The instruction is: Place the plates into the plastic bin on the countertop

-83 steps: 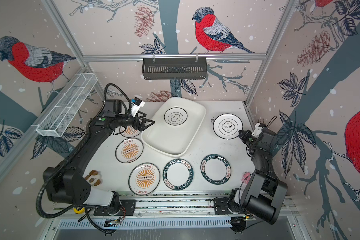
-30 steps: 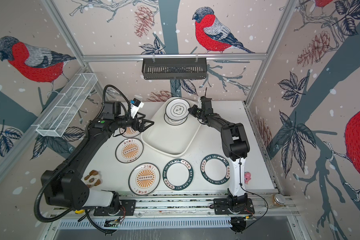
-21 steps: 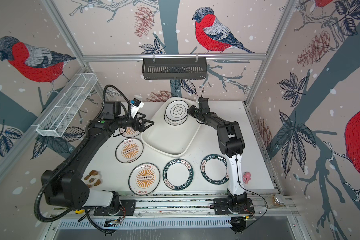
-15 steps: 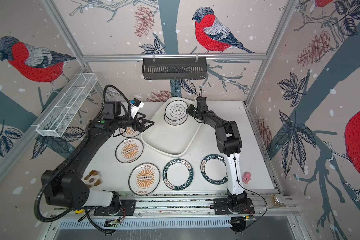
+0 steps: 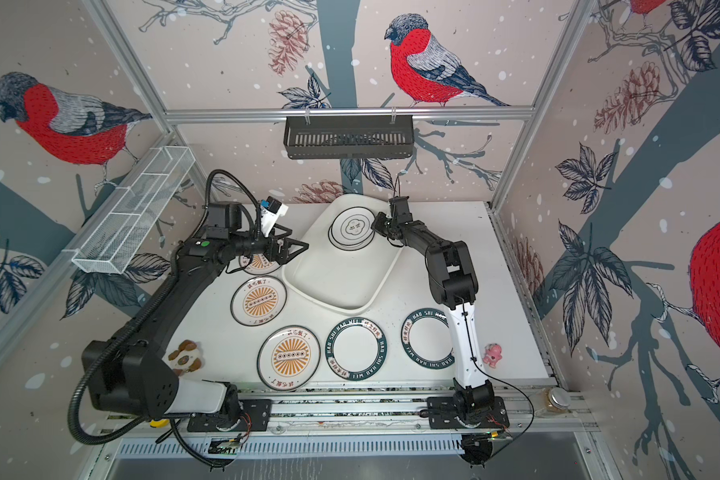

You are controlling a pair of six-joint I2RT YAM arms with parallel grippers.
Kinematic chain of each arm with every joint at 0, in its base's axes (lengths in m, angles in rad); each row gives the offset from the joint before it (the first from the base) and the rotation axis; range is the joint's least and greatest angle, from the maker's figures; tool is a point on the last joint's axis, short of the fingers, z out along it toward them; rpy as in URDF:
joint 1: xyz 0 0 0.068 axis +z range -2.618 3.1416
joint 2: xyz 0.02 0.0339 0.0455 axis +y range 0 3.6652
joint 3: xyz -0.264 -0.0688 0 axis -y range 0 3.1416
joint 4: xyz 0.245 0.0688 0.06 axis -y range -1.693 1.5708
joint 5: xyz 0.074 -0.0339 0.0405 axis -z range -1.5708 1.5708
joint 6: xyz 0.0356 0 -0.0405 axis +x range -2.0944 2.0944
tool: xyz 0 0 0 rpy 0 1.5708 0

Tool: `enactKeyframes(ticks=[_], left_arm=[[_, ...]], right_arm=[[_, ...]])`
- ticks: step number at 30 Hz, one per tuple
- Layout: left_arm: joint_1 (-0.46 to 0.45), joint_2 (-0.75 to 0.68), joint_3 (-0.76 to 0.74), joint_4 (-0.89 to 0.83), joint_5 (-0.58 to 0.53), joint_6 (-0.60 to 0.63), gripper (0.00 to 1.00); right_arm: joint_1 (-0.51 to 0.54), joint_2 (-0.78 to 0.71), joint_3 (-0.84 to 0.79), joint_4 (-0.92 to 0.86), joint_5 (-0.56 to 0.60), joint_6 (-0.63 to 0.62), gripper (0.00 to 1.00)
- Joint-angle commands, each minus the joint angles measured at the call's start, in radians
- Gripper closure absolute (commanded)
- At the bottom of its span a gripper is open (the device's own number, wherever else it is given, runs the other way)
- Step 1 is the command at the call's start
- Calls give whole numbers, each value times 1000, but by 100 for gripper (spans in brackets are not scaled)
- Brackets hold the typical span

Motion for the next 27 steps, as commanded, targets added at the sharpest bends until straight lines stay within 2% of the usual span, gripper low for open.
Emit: enactKeyframes(ticks=[1, 10, 27], left_arm=[[0, -5, 1, 16, 23, 13, 2], [0, -7, 3, 16, 23, 14, 2], [0, -13, -1, 16, 27, 11, 2]], right_arm=[[2, 10, 18, 9, 10, -8, 94], [0, 23, 30, -6, 10, -11, 90], [2, 12, 29, -38, 15, -30, 76]])
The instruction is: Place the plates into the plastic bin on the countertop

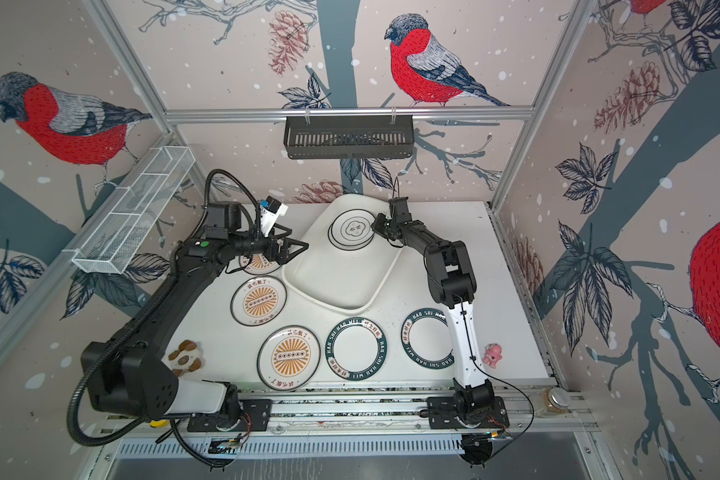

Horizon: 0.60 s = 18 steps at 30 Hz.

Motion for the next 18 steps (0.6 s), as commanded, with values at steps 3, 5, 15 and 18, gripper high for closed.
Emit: enactKeyframes(ticks=[3, 5, 15, 18], left_arm=[[0, -5, -1, 17, 27, 9, 2], [0, -5, -1, 18, 27, 9, 2], [0, -11, -1, 19, 30, 4, 2], [0, -12, -1, 18, 29, 4, 2]], right_arm=[[4, -12, 5, -12, 11, -26, 74], [4, -14, 3, -17, 17, -32, 74], [7, -30, 3, -40, 24, -52, 70], [9, -34, 8, -51, 27, -57, 69]])
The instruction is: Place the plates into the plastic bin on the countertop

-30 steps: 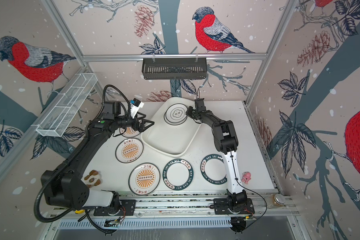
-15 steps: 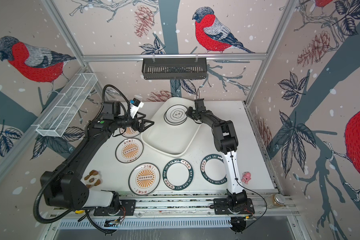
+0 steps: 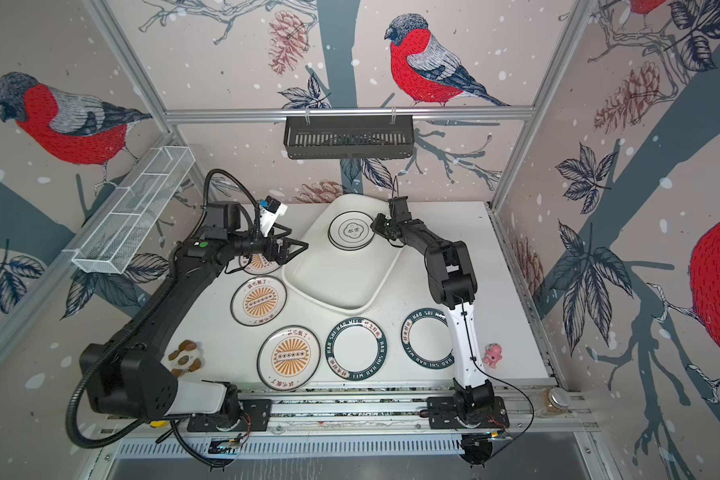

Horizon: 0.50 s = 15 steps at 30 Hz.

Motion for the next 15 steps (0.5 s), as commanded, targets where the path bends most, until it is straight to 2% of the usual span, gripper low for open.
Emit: enactKeyframes(ticks=[1, 9, 15], left_arm=[[0, -7, 1, 18, 27, 10, 2], [0, -9, 4, 12, 25, 19, 2], [0, 4, 29, -24, 20, 50, 2]], right_arm=[[4, -15, 8, -13, 14, -17, 69], [0, -67, 16, -48, 41, -41, 64], [-7, -292, -134, -59, 115, -78, 52]])
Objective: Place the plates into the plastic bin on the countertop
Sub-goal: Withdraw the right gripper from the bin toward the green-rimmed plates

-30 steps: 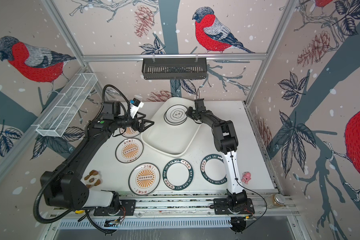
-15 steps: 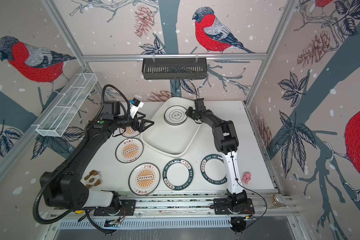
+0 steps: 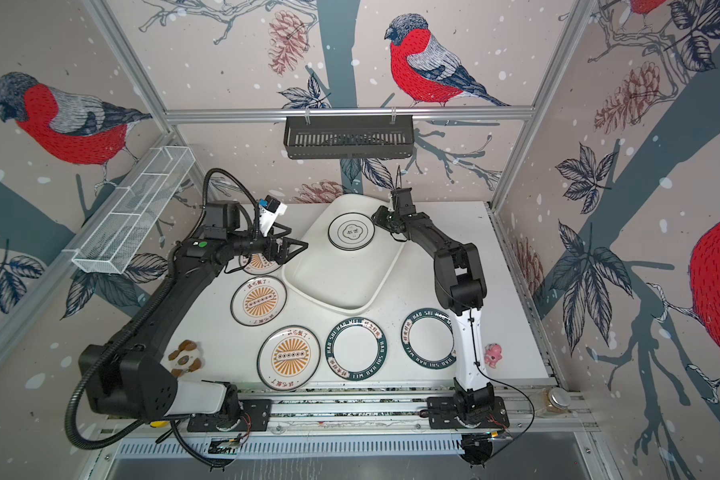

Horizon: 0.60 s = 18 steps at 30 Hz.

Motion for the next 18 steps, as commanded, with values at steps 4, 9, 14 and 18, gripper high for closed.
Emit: enactKeyframes(ticks=[4, 9, 14, 18], left_arm=[[0, -3, 12, -24, 18, 48, 2], [-1, 6, 12, -33, 24, 49, 2], [-9, 22, 13, -27, 20, 42, 2], [-19, 34, 17, -17, 16, 35, 2]], right_arm=[[-25, -295, -253, -41, 146, -51, 46], [-84, -524, -503, -112, 218, -68, 43], [-115, -723, -725, -163, 236, -86, 42], [-139, -870, -860, -212, 264, -79, 42]])
